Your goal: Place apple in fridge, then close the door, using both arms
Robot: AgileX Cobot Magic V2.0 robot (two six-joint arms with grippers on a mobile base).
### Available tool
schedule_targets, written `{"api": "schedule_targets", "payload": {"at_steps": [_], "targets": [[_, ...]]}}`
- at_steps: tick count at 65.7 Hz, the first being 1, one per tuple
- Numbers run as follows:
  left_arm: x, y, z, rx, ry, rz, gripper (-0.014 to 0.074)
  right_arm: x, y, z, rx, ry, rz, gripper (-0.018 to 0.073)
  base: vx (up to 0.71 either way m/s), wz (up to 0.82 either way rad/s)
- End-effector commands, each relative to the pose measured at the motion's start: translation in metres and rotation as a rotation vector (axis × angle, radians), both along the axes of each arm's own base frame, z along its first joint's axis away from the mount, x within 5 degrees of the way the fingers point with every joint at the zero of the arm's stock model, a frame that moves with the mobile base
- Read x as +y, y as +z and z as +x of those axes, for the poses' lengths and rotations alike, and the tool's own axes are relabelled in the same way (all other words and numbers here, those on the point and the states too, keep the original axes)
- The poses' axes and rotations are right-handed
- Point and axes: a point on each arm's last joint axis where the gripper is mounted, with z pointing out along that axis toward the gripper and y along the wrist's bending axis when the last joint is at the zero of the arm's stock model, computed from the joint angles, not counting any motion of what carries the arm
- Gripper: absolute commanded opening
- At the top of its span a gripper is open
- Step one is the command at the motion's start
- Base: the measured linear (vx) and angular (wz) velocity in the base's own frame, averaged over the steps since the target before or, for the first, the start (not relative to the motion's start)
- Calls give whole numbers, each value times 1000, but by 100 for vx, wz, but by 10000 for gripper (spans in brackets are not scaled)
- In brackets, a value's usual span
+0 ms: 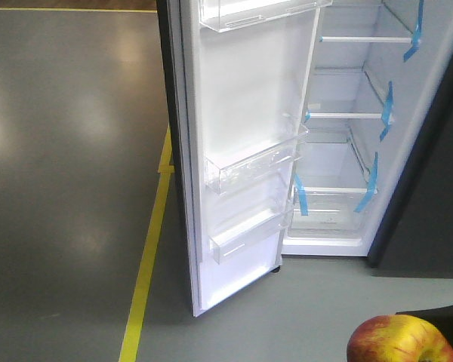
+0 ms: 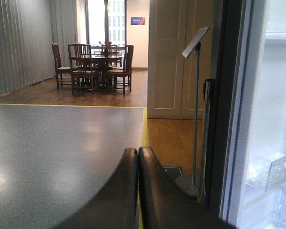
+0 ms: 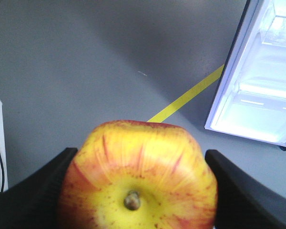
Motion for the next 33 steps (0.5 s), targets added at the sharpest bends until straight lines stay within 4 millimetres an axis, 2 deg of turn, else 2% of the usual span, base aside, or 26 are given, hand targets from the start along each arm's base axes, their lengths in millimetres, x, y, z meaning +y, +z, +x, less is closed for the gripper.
{"api": "schedule_targets", "payload": {"at_steps": [1,33], "targets": [[0,-3,-1,-60,-4,-9,-6,2,13,3,-61,-7,64,186,12,3],[0,-3,-1,-60,-4,-9,-6,2,13,3,-61,-7,64,186,11,2]]}}
